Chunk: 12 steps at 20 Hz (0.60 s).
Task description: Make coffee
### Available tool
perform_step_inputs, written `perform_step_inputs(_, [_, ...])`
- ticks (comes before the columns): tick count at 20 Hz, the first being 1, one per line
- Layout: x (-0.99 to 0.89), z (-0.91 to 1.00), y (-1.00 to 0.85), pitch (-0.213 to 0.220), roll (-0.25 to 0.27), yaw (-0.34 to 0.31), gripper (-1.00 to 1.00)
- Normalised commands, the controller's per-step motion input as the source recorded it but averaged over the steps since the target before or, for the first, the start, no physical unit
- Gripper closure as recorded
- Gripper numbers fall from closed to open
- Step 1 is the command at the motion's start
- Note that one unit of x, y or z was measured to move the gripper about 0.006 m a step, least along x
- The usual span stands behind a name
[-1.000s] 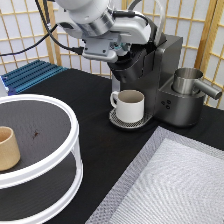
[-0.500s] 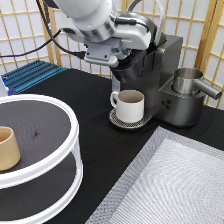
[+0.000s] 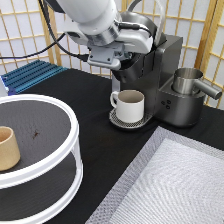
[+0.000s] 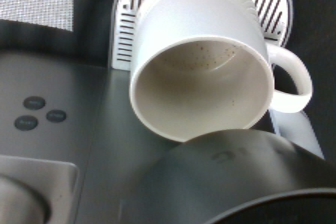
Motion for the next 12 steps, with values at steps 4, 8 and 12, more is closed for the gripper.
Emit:
perform_step_inputs(4, [-0.17,0.00,0.28,0.000,-0.231,-0.027,1.00])
perform_step_inputs(8, [-0.19,-0.02,0.27,-0.001,-0.197,-0.013,1.00])
perform_step_inputs(12, [-0.22,-0.02,0.27,-0.034,-0.137,-0.007,-1.00])
